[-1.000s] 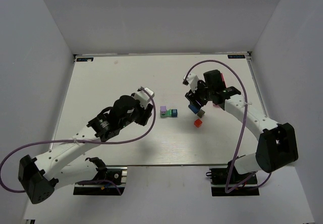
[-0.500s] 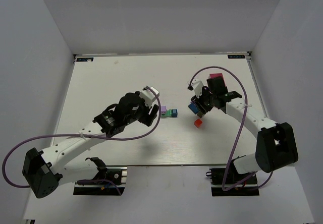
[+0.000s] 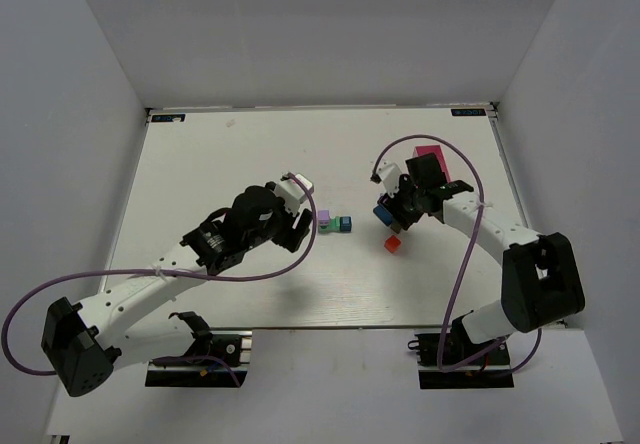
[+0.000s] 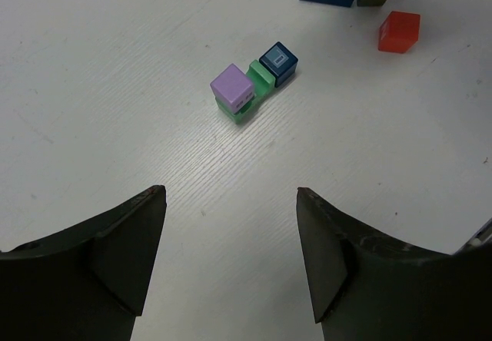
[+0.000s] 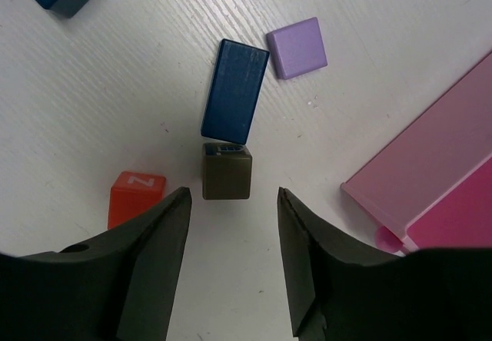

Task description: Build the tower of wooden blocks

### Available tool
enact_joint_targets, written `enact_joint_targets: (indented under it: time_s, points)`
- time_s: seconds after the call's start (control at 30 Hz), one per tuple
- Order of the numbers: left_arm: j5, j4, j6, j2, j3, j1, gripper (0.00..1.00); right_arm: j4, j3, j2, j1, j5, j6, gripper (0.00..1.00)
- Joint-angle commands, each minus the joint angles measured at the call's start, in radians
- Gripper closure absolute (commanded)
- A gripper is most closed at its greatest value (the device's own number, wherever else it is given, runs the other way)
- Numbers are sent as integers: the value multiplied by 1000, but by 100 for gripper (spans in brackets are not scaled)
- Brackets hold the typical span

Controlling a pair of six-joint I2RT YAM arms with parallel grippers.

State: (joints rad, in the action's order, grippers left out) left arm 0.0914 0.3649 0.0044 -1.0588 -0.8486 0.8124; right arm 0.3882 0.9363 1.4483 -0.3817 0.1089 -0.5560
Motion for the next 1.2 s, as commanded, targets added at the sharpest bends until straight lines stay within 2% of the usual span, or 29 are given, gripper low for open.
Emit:
enact_joint_targets:
  time_s: [0.0, 0.23, 0.57, 0.8, 0.9, 1.03, 1.17]
  points:
    - [-16, -12, 8, 34, 2, -4, 21, -6, 9, 23, -3, -12, 1, 45]
    - [-16, -12, 8, 52, 11, -4, 21, -6, 13, 75, -2, -17, -4, 40]
    - [-16, -12, 8, 52, 11, -4, 21, -3, 19, 124, 0, -21, -19, 40]
    - [-16, -12, 8, 52, 11, -4, 21, -6, 30, 155, 1, -31, -30, 47]
    - [-16, -12, 8, 52, 11, -4, 21, -5, 27, 158, 0, -26, -33, 54]
    - [-16, -12, 8, 52, 11, -4, 21, -3, 24, 152, 3, -22, -39, 76]
    - [-16, -12, 8, 52, 11, -4, 21, 18, 30, 130, 1, -11, -50, 90]
